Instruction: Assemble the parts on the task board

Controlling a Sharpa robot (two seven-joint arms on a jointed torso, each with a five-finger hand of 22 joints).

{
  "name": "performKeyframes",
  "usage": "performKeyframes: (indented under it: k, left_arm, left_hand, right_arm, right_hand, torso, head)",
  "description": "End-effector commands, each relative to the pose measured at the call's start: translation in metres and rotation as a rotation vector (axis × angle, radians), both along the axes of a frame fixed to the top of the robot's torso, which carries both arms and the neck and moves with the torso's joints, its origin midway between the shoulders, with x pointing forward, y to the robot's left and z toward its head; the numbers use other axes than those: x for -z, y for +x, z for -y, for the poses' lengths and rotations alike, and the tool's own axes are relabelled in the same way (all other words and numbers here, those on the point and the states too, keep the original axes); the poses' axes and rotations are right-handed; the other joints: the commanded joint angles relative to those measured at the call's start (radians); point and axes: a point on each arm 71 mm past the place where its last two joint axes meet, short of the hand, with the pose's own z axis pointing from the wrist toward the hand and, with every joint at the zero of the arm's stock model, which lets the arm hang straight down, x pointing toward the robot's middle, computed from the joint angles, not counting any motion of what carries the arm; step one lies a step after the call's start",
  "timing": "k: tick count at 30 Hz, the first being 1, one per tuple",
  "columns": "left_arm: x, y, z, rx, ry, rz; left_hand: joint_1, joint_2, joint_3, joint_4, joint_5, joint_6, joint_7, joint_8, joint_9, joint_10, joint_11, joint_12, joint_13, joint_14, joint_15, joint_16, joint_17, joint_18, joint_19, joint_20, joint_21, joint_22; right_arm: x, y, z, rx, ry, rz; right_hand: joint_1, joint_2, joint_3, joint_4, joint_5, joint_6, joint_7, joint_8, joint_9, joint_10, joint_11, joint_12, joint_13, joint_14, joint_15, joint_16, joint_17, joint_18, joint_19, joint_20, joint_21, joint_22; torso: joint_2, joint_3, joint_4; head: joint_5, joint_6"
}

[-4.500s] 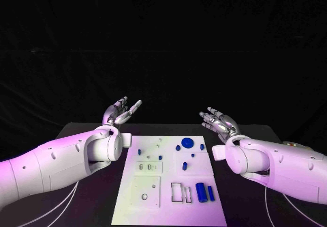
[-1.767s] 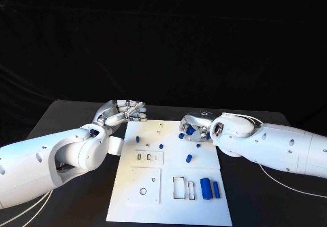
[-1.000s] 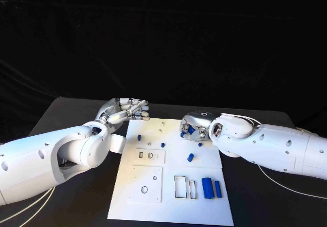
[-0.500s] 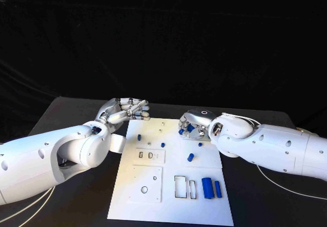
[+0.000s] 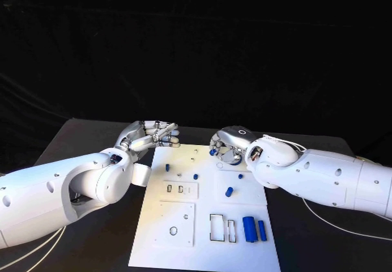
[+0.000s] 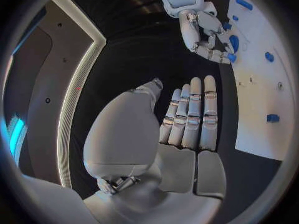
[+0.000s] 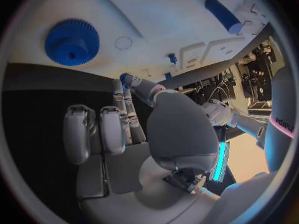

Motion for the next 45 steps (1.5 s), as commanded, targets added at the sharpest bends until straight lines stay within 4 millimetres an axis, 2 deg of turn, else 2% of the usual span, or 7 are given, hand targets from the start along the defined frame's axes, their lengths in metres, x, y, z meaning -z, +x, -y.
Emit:
performKeyframes:
  k: [1,17,20,22,28,30,45]
  left_arm:
    - [-0.001,-0.001,0.003,0.024,-0.015,-0.001]
    - [-0.005,-0.002,0.007,0.036,-0.019,0.002]
    - [-0.007,0.0,0.007,0.033,-0.017,0.006]
    - [-0.008,0.001,0.007,0.033,-0.017,0.008]
    - [-0.011,0.001,0.009,0.038,-0.018,0.013]
    - [-0.011,0.002,0.009,0.039,-0.018,0.014]
    - [-0.013,0.002,0.013,0.048,-0.021,0.017]
  left_hand:
    - [-0.013,0.001,-0.006,0.001,-0.005,-0.005,0.0,-0.004,-0.001,-0.003,0.003,-0.003,-0.001,-0.001,0.006,0.004,0.002,0.011,0.003,0.0,0.004,0.001]
    - [-0.012,0.001,-0.006,0.0,-0.005,-0.007,0.001,-0.005,-0.001,-0.005,0.004,-0.005,-0.001,-0.003,0.007,0.004,0.003,0.011,0.001,0.0,0.003,0.0]
    - [-0.011,0.001,-0.007,-0.001,-0.005,-0.008,0.001,-0.006,-0.001,-0.006,0.004,-0.006,-0.001,-0.006,0.007,0.003,0.004,0.011,0.0,0.0,0.003,0.0]
    - [-0.011,0.001,-0.007,-0.001,-0.005,-0.009,0.002,-0.006,-0.002,-0.007,0.004,-0.007,-0.001,-0.007,0.008,0.003,0.004,0.011,0.0,0.001,0.003,0.0]
    - [-0.011,0.001,-0.007,-0.001,-0.005,-0.009,0.002,-0.006,-0.002,-0.007,0.005,-0.007,-0.001,-0.008,0.008,0.003,0.005,0.01,-0.001,0.001,0.003,0.0]
    - [-0.011,0.001,-0.007,-0.001,-0.005,-0.009,0.002,-0.006,-0.002,-0.007,0.005,-0.007,-0.001,-0.008,0.008,0.003,0.005,0.01,-0.001,0.001,0.003,0.0]
    - [-0.011,0.001,-0.007,-0.001,-0.005,-0.009,0.002,-0.006,-0.002,-0.007,0.005,-0.007,-0.001,-0.008,0.008,0.003,0.005,0.01,-0.001,0.001,0.003,0.0]
  right_arm:
    - [-0.003,0.005,-0.004,0.019,0.007,0.038]
    - [-0.003,0.012,-0.028,0.002,0.006,0.045]
    - [-0.004,0.013,-0.031,0.002,0.004,0.042]
    - [-0.004,0.013,-0.032,0.001,0.001,0.039]
    - [-0.003,0.013,-0.035,-0.006,-0.008,0.026]
    - [-0.003,0.013,-0.036,-0.009,-0.01,0.023]
    - [0.002,0.017,-0.045,-0.013,-0.032,-0.002]
  right_hand:
    - [-0.008,0.004,0.004,0.003,-0.001,-0.001,0.002,0.004,0.032,-0.002,0.007,-0.005,0.002,0.04,-0.007,0.007,-0.001,-0.01,0.002,-0.003,0.004,0.036]
    - [-0.015,0.002,0.004,0.007,-0.004,-0.007,0.002,0.005,0.037,-0.004,0.008,-0.008,0.002,0.04,-0.006,0.008,0.0,-0.009,0.0,-0.002,0.003,0.034]
    - [-0.015,0.003,0.006,0.008,-0.004,-0.009,0.002,0.005,0.039,-0.005,0.008,-0.009,0.002,0.04,-0.006,0.009,0.002,-0.009,0.0,-0.002,0.004,0.035]
    - [-0.016,0.003,0.006,0.008,-0.004,-0.011,0.003,0.005,0.039,-0.006,0.009,-0.01,0.002,0.04,-0.006,0.008,0.0,-0.009,0.0,-0.002,0.003,0.035]
    - [-0.02,0.0,0.005,0.01,-0.005,-0.014,0.004,0.005,0.042,-0.008,0.01,-0.011,0.003,0.04,-0.005,0.009,0.0,-0.009,-0.001,-0.001,0.003,0.035]
    - [-0.02,0.0,0.005,0.01,-0.005,-0.015,0.004,0.005,0.042,-0.008,0.01,-0.011,0.003,0.04,-0.005,0.009,0.0,-0.009,-0.001,-0.001,0.004,0.035]
    - [-0.026,-0.003,0.005,0.014,-0.006,-0.024,0.006,0.004,0.047,-0.014,0.012,-0.016,0.003,0.038,-0.003,0.009,-0.004,-0.007,-0.007,0.0,-0.001,0.028]
  torso:
    - [0.004,-0.0019,0.0052]
    - [0.012,-0.0134,0.0164]
    - [0.012,-0.0127,0.015]
    - [0.013,-0.0148,0.0163]
    - [0.013,-0.0149,0.0163]
    - [0.013,-0.0164,0.0167]
    - [0.016,-0.0167,0.0195]
  head:
    - [-0.003,0.003]
    - [-0.002,0.008]
    - [-0.001,0.008]
    - [-0.001,0.006]
    - [0.002,0.005]
    - [0.001,0.005]
    - [0.006,0.005]
